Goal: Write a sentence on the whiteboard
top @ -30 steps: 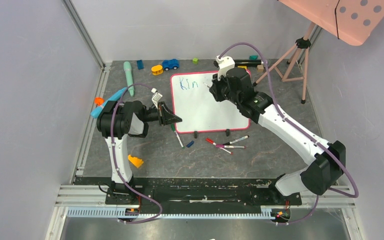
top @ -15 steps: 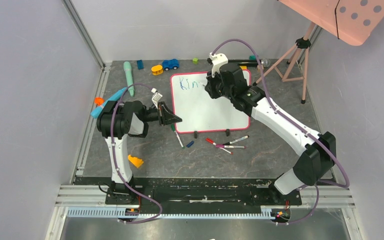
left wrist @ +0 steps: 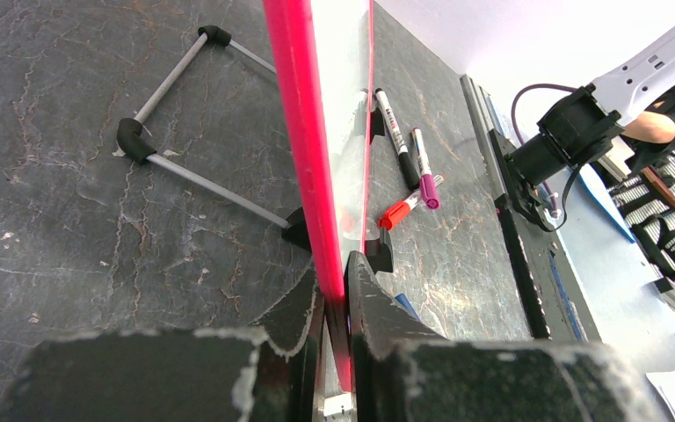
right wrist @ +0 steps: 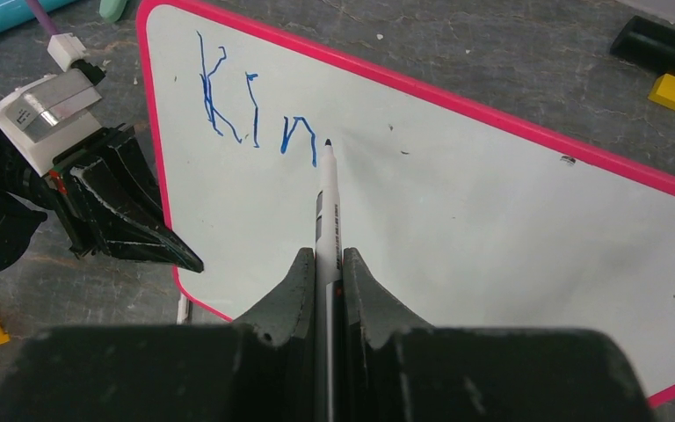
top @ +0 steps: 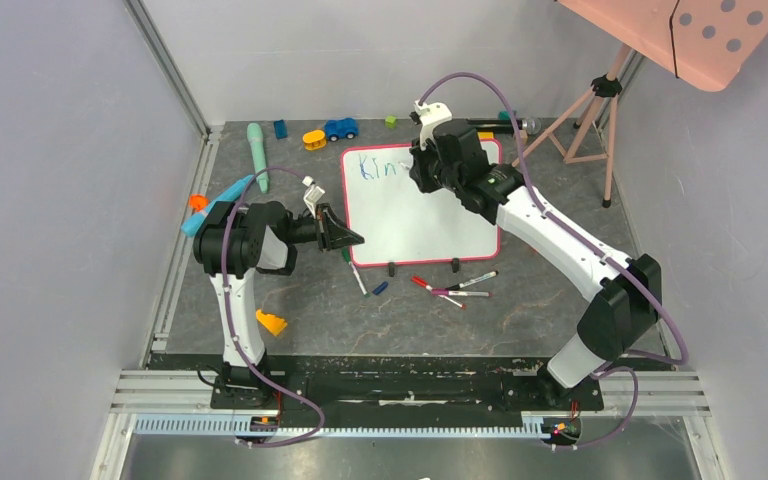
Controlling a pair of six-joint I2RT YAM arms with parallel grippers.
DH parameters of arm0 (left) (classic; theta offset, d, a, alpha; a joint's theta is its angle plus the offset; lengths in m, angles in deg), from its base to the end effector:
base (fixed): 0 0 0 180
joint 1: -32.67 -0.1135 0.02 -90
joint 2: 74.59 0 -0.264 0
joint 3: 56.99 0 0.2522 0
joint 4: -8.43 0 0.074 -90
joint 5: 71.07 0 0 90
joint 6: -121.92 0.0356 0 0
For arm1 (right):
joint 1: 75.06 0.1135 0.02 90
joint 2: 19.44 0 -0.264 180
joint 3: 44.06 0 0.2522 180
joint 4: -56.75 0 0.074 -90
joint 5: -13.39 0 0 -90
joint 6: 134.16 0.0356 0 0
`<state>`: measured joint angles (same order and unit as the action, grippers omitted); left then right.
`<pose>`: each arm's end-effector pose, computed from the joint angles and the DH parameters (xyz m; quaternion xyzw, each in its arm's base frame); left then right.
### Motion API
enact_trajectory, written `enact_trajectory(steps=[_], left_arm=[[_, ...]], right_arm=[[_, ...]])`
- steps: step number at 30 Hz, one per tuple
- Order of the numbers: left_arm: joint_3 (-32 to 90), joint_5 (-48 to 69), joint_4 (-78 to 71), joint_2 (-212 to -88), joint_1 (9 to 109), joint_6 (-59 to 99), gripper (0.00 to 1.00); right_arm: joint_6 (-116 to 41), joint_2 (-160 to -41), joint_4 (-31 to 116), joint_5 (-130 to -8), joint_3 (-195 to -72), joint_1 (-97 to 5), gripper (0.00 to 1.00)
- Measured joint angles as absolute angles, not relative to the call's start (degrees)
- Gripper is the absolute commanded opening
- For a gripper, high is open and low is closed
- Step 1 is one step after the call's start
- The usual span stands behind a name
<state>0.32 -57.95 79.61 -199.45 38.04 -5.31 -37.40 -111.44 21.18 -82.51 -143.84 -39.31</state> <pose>0.3443 -0.0672 0.1022 0.2888 0.6399 -0.6039 0.3776 0.3072 0.2166 0.3605 -0.1883 0.8345 0.1460 0.4968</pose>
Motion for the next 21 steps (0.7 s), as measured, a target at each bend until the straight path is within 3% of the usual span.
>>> enact_trajectory(steps=[21], left_arm=[[0.3,-58.0,79.6,-199.4,38.0,-5.3,0.02]], right_arm=[[-37.8,-113.0,19.7,-83.1,-143.9,-39.5,0.00]])
